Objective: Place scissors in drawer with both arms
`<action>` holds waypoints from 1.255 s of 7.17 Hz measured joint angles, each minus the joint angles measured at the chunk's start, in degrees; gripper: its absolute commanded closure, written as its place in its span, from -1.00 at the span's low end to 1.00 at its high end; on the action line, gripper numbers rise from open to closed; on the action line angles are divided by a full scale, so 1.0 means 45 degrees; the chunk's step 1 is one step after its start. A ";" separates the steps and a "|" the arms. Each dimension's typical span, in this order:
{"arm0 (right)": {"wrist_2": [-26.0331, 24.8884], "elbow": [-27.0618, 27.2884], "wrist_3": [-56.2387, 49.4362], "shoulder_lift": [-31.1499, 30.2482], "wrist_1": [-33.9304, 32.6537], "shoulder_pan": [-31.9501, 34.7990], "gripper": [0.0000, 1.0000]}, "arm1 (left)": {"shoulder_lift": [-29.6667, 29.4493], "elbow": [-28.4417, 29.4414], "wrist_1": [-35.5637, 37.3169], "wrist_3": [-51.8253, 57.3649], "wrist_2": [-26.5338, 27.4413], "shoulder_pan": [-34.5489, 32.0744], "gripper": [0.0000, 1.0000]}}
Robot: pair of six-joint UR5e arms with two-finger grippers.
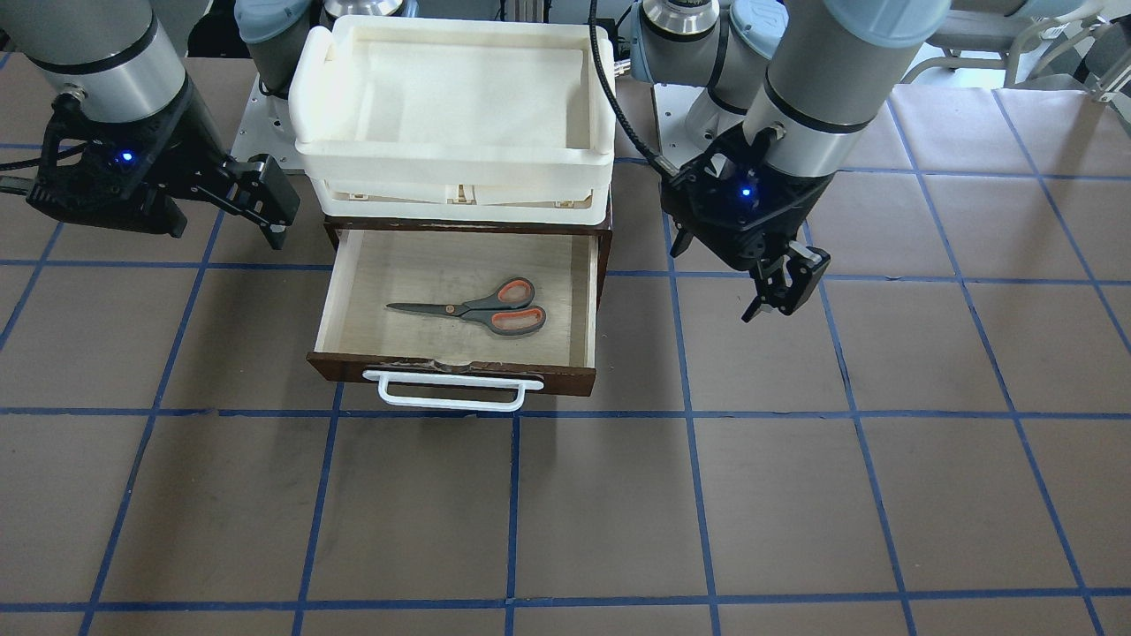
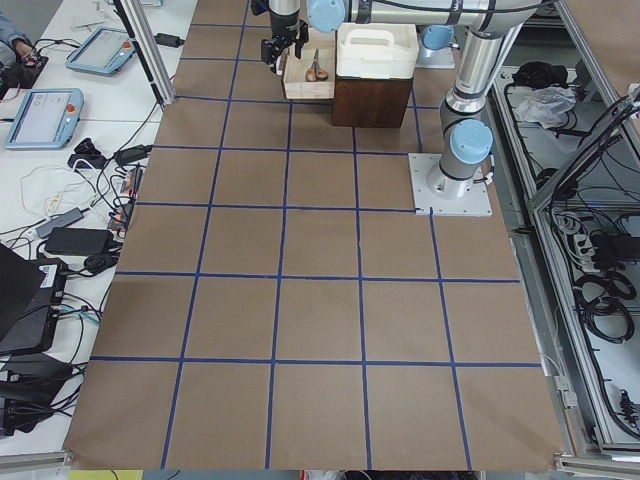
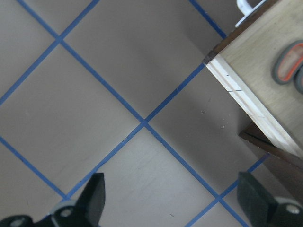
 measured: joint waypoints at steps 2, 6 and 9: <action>-0.0014 0.0010 0.0000 0.0005 -0.0001 0.0000 -1.00 | 0.0623 -0.0114 -0.0119 -0.2793 0.0950 0.0082 -0.95; -0.0039 0.0011 0.0008 0.0006 0.0011 0.0000 -1.00 | 0.1675 -0.0144 -0.1986 -0.7024 0.0500 0.0097 -1.00; -0.0062 0.0020 -0.0008 0.0016 0.0009 -0.0003 -1.00 | 0.1870 -0.0187 -0.2658 -0.8069 0.0383 0.0147 -1.00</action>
